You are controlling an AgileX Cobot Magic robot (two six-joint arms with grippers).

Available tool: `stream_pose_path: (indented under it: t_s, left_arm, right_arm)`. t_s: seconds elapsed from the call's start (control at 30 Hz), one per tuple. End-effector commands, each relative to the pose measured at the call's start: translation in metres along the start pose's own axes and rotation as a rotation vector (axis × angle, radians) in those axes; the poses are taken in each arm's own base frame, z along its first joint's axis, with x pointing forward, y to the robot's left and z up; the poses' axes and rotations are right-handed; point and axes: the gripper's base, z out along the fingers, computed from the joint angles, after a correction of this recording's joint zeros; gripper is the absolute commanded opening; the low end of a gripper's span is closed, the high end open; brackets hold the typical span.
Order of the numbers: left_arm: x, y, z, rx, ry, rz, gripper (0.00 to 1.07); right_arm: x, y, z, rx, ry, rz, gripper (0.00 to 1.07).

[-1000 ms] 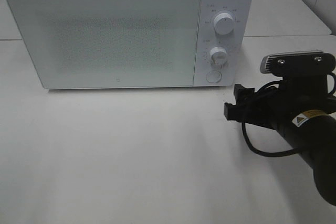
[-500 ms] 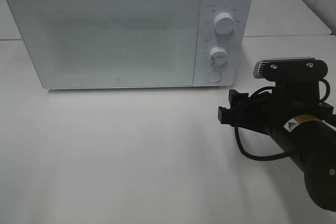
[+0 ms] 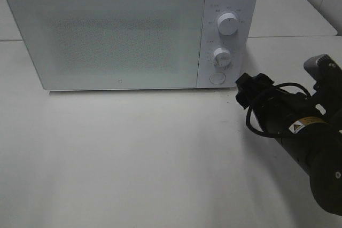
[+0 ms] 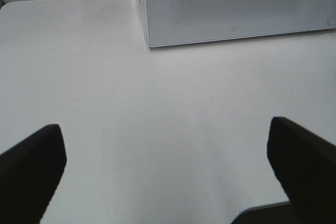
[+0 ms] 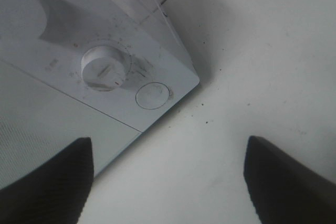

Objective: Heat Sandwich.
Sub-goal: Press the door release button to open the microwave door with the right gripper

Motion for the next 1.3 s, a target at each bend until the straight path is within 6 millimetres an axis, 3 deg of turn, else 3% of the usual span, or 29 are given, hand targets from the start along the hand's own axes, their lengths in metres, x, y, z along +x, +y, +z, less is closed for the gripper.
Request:
stream_pose_path:
  t_s: [0.03, 0.2, 0.37, 0.5, 0.53, 0.57, 0.63, 1.13, 1.3]
  left_arm:
    - [0.001, -0.001, -0.003, -0.003, -0.035, -0.002, 1.01]
    - [0.001, -0.001, -0.003, -0.003, -0.035, -0.002, 1.01]
    - [0.001, -0.001, -0.003, -0.003, -0.035, -0.002, 1.01]
    - [0.001, -0.001, -0.003, -0.003, -0.035, -0.002, 1.01]
    - [0.001, -0.001, -0.003, -0.003, -0.035, -0.002, 1.01]
    - [0.001, -0.001, -0.003, -0.003, -0.035, -0.002, 1.01]
    - [0.001, -0.001, -0.003, -0.003, -0.035, -0.002, 1.01]
    - [0.001, -0.001, -0.003, -0.003, -0.035, -0.002, 1.01]
    - [0.001, -0.001, -0.003, -0.003, -0.035, -0.002, 1.01]
  right_arm:
    - [0.0, 0.005, 0.0, -0.029, 0.002, 0.255, 0.75]
    - [0.0, 0.005, 0.0, -0.033, 0.008, 0.454, 0.71]
    - [0.0, 0.005, 0.0, -0.032, 0.01, 0.602, 0.58]
    - [0.0, 0.005, 0.0, -0.031, 0.01, 0.695, 0.32]
    - [0.0, 0.005, 0.0, -0.031, 0.01, 0.695, 0.32]
    - [0.0, 0.005, 0.0, -0.031, 0.01, 0.698, 0.17]
    - [0.0, 0.005, 0.0, -0.031, 0.01, 0.695, 0.03]
    - [0.001, 0.007, 0.002, -0.029, 0.023, 0.684, 0.01]
    - [0.008, 0.013, 0.016, -0.032, 0.056, 0.657, 0.01]
